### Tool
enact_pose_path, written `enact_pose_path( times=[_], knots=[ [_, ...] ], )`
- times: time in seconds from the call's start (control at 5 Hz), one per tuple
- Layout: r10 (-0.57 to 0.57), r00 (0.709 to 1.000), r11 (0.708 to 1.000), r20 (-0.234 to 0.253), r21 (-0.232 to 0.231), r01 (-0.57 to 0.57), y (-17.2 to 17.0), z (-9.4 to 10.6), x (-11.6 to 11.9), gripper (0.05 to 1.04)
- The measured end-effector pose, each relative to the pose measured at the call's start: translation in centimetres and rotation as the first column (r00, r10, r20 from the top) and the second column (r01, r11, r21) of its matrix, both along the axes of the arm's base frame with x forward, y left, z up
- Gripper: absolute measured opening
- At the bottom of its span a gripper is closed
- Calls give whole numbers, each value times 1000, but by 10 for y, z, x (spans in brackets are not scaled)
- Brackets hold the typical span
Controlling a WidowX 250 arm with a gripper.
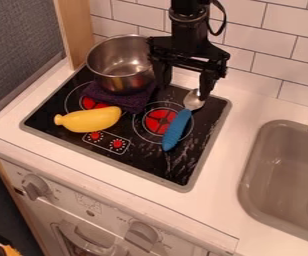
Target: Put the banana inside the silver pot
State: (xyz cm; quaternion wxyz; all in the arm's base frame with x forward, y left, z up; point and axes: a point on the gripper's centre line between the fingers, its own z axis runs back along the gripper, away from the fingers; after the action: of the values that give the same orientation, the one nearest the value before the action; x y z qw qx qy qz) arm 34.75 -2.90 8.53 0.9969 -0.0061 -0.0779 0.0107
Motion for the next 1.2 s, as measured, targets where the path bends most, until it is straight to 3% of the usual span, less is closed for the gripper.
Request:
enact_pose_path(
  times=[0.2,0.4,0.6,0.8,1.2],
  knots=[
    [-4,999,1000,-35,2,4,0,-12,-4,1000],
    [6,998,1000,-69,0,-6,26,-23,-22,1000],
    [-8,1000,1000,-19,-20,7,53,-10,-35,1000],
    [-103,994,994,-22,-28,102,74,-13,-49,999],
    [-269,960,962,-75,-62,265,95,-43,-54,1000]
  ],
)
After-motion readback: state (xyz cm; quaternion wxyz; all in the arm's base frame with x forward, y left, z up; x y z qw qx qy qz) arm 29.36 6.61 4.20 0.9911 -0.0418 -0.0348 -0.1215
